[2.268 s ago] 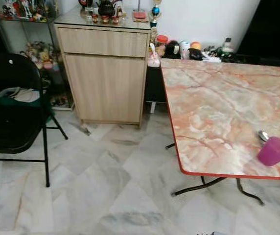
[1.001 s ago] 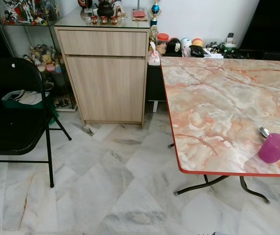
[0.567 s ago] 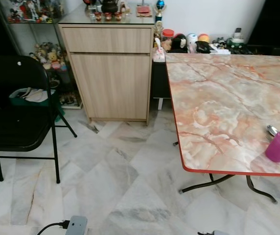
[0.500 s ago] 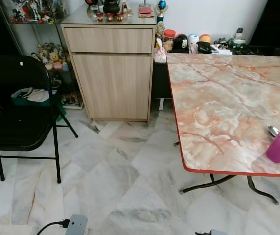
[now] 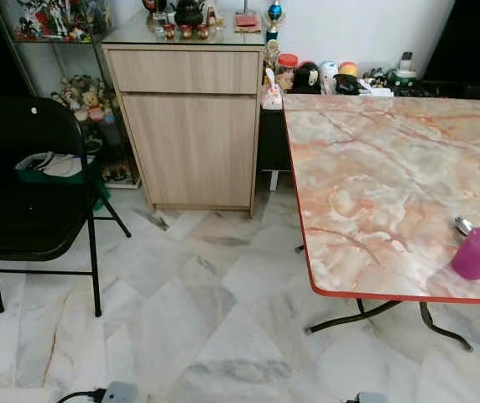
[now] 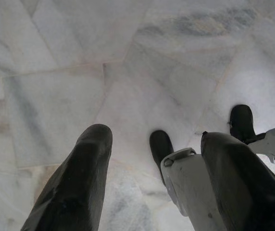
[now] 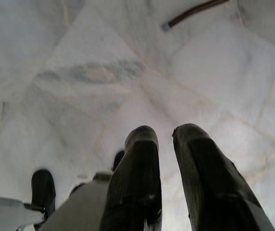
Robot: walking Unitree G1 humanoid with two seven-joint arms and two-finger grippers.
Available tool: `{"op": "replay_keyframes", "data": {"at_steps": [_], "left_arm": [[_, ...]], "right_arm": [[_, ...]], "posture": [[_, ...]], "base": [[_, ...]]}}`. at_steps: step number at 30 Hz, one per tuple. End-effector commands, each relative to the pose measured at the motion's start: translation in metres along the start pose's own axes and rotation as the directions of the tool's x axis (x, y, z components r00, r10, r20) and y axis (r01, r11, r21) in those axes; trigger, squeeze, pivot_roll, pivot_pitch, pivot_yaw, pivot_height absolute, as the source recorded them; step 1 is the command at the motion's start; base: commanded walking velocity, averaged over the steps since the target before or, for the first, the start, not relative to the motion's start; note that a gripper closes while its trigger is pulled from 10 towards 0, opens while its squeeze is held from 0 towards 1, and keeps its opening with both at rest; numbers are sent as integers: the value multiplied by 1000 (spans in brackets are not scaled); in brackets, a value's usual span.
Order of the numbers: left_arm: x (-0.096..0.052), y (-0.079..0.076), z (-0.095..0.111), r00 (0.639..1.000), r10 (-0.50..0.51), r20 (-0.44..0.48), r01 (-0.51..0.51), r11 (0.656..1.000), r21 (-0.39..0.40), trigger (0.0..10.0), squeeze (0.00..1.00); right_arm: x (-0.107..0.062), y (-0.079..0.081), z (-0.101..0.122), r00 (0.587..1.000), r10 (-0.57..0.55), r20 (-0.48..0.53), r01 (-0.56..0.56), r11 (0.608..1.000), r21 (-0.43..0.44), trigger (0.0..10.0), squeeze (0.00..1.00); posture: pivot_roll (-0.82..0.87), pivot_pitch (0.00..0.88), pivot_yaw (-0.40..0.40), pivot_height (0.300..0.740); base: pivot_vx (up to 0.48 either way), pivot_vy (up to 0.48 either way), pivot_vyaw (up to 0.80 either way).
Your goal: Setting the table
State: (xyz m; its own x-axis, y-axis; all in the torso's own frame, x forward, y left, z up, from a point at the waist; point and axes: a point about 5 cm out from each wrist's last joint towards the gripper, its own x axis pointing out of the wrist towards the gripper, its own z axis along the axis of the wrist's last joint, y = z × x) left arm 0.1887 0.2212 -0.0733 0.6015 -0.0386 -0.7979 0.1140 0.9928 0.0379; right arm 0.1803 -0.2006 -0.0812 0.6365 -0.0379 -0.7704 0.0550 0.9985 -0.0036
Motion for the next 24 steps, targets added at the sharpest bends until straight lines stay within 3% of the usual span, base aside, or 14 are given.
{"op": "replay_keyframes", "data": {"at_steps": [1,9,16,20,24], "left_arm": [[-1,-1,-7,1000,-2,-17,2,1000,-15,10000,0],[-1,-3,-7,1000,-3,-4,3,999,-40,10000,0],[-5,9,-10,1000,-3,-8,3,1000,-16,10000,0],[-4,6,-11,1000,-6,-18,5,1000,-4,10000,0],[-4,2,-15,999,-13,-33,13,1000,2,10000,0]], "right_arm": [[0,-1,0,1000,-4,5,4,1000,3,10000,0],[0,-1,-1,1000,-30,4,29,994,108,10000,0],[-1,3,-7,999,-31,-10,32,989,147,10000,0],[-3,3,-16,998,-35,-50,43,987,156,10000,0],[-5,-2,-24,995,-46,-84,61,983,176,10000,0]], "posture": [[-3,0,-15,740],[-8,0,-15,740],[-16,9,-14,740],[-28,15,-10,740],[-33,16,-6,740]], "base": [[0,0,0],[0,0,0],[0,0,0],[0,-397,0],[0,-436,-700]]}}
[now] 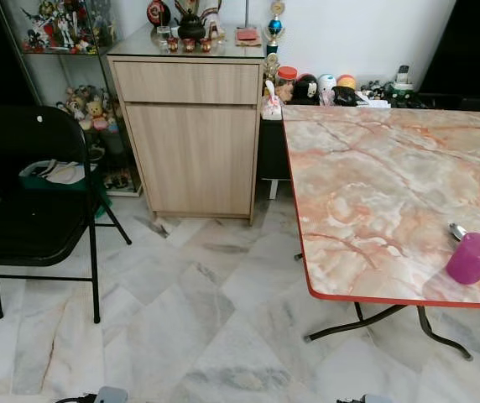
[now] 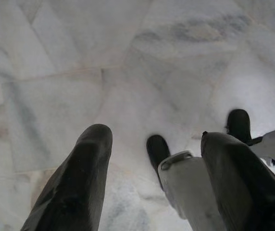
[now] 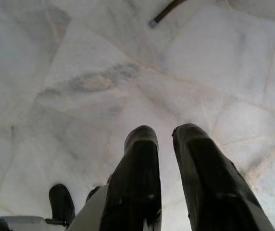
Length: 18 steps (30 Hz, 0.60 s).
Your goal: Setting the table
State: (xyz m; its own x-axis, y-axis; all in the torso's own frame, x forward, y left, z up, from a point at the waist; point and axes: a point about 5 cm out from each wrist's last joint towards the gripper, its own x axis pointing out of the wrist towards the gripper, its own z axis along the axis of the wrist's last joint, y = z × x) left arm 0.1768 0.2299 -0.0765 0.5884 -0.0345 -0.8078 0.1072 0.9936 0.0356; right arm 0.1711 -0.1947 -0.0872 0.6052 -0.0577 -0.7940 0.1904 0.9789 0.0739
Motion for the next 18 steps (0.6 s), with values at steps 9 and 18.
{"op": "replay_keyframes", "data": {"at_steps": [9,18], "left_arm": [[2,-15,-5,999,-46,-19,46,999,24,10000,0],[2,-17,-4,998,-64,-19,65,997,33,10000,0]], "right_arm": [[-7,-21,-16,997,-51,-55,51,999,14,10000,0],[-7,-13,-22,998,-30,-62,31,999,8,10000,1000]], "posture": [[-33,14,-6,740],[-38,8,-1,740]], "base": [[0,-435,-81],[0,-435,0]]}}
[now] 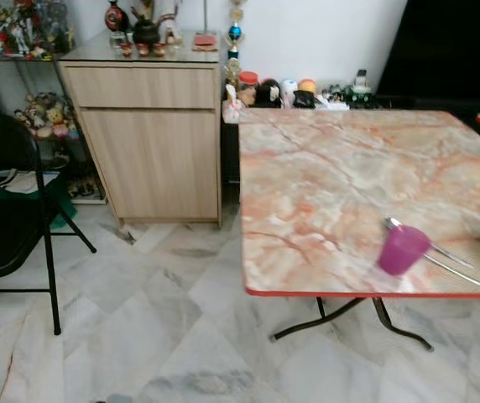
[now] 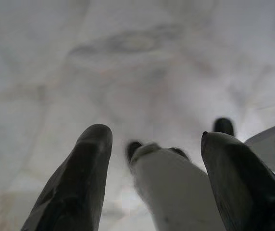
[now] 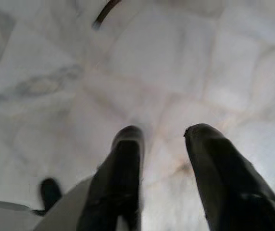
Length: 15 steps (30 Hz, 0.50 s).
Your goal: Setting the table
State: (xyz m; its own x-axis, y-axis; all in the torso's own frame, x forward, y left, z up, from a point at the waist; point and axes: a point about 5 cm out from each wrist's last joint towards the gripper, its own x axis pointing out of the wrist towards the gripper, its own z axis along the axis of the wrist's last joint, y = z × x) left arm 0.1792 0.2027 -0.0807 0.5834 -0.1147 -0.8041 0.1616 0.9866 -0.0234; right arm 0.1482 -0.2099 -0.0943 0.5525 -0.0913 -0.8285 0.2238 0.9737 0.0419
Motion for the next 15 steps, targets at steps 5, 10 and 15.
{"op": "replay_keyframes", "data": {"at_steps": [5,10,15], "left_arm": [[-7,19,-8,999,24,-30,-23,999,23,10000,0],[-11,27,-13,998,39,-43,-38,999,17,10000,0],[-17,37,-21,996,59,-62,-59,998,3,10000,0]], "right_arm": [[0,8,-4,1000,16,-9,-16,1000,10,10000,1000],[0,8,-5,1000,14,-10,-14,1000,8,10000,1000],[0,7,-5,1000,12,-10,-12,1000,10,10000,1000]], "posture": [[-37,15,-1,740],[-37,36,-2,740],[-34,58,-6,740]], "base": [[0,-450,0],[0,-459,0],[0,-460,0]]}}
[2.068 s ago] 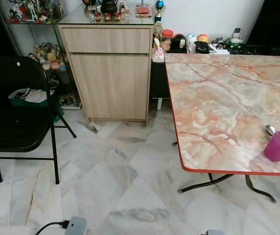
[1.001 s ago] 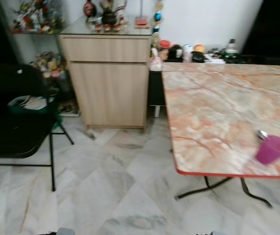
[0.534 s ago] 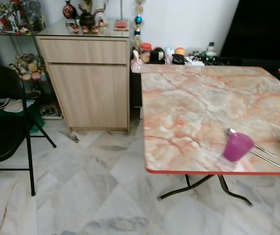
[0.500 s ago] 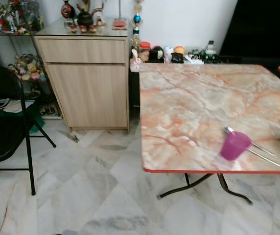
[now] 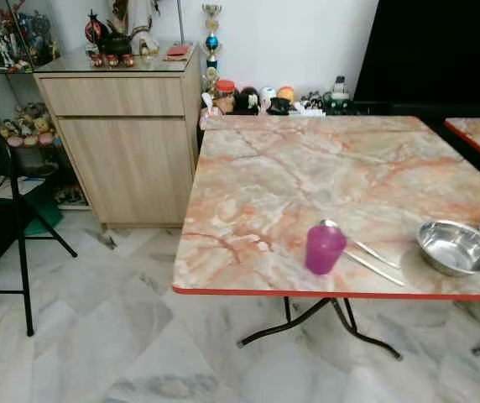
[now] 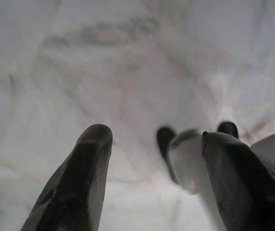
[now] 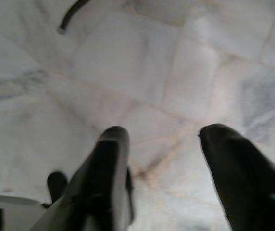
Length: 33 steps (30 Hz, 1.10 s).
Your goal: Setting the table
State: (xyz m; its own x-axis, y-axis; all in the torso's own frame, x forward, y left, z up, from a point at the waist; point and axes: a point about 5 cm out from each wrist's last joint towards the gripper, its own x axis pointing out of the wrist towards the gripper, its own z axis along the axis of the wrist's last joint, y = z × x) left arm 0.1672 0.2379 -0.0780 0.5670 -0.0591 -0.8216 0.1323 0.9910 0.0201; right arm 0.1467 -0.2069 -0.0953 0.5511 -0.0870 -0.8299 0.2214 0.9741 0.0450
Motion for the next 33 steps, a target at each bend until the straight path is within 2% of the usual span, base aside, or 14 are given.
{"op": "replay_keyframes", "data": {"at_steps": [1,2,3,4,12,16,25,33], "left_arm": [[-4,6,-11,999,8,-35,-8,1000,-1,10000,0],[-5,7,-12,999,9,-37,-9,1000,-2,10000,0],[-6,8,-13,999,10,-39,-11,1000,-2,10000,0],[-6,10,-14,999,13,-41,-13,1000,-3,10000,0],[-9,14,-19,999,17,-48,-18,1000,-17,10000,0],[-10,14,-20,999,17,-51,-18,1000,-18,10000,0],[-8,10,-18,999,10,-50,-11,1000,-20,10000,0],[-7,7,-19,998,13,-56,-15,1000,-24,10000,0]], "right_arm": [[0,5,-2,1000,9,-8,-9,1000,9,10000,1000],[0,5,-2,1000,10,-8,-10,1000,9,10000,1000],[0,5,-2,1000,12,-9,-12,1000,9,10000,643],[0,5,-1,1000,15,-8,-15,1000,8,10000,0],[3,7,11,1000,22,20,-22,1000,1,10000,0],[5,13,19,999,27,38,-27,1000,-1,10000,0],[6,16,24,998,28,58,-28,1000,-6,10000,0],[6,7,34,995,17,100,-18,1000,10,10000,0]], "posture": [[-34,58,-6,740],[-34,58,-6,740],[-34,63,-6,740],[-33,66,-8,740],[-36,70,-11,740],[-39,72,-12,740],[-38,75,-16,740],[-46,76,-18,740]], "base": [[0,-465,0],[0,-465,0],[0,-461,0],[0,-461,0],[0,-463,0],[0,-460,0],[0,-459,0],[0,-33,0]]}}
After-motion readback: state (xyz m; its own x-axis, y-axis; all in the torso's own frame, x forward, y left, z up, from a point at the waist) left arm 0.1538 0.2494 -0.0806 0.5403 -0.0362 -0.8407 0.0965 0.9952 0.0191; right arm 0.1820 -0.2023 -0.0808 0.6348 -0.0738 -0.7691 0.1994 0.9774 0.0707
